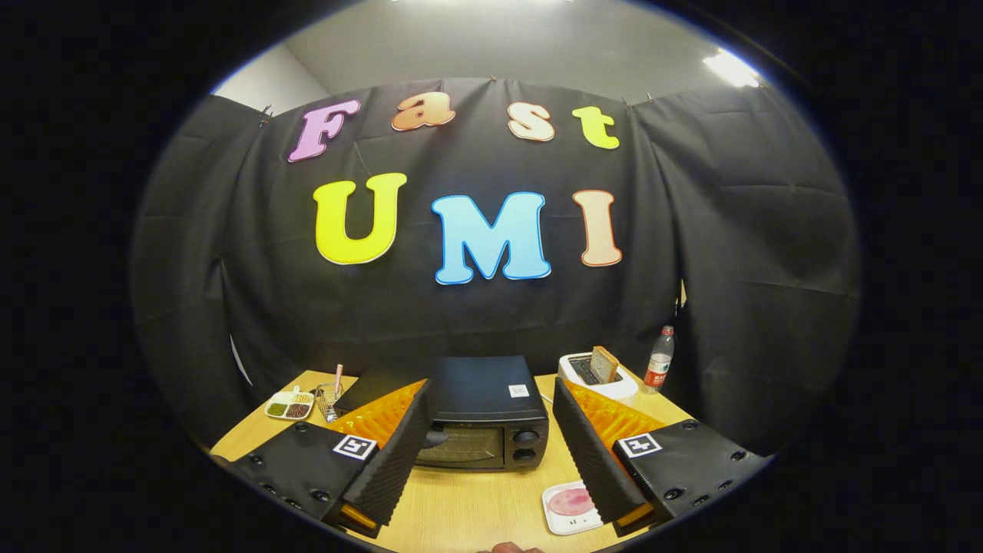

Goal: Open the toaster oven, put the food inside, and close the toaster oven door.

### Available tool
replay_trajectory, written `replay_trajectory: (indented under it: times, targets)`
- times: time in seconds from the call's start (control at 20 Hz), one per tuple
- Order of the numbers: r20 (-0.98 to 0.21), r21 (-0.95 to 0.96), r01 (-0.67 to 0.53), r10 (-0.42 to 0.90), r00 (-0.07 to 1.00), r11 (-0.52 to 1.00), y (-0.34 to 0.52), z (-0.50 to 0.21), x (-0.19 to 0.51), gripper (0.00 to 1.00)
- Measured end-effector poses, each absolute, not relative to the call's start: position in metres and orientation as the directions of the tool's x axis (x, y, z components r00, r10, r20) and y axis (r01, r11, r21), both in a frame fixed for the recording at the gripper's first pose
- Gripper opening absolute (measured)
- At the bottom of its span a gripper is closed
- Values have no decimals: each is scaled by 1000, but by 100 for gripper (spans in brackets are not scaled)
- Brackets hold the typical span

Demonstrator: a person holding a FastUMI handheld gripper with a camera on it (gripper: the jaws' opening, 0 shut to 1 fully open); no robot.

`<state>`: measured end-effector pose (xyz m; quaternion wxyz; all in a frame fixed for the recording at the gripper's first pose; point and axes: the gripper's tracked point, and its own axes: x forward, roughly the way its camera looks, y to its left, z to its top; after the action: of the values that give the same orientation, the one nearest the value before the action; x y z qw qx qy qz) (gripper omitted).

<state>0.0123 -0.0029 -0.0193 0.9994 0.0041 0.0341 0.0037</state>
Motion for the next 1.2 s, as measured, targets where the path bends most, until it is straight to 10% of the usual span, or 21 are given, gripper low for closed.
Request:
replay_trajectory:
  times: [1.2]
  targets:
    - [-269, -44, -26, 13, 963, 999, 83, -122, 137, 98]
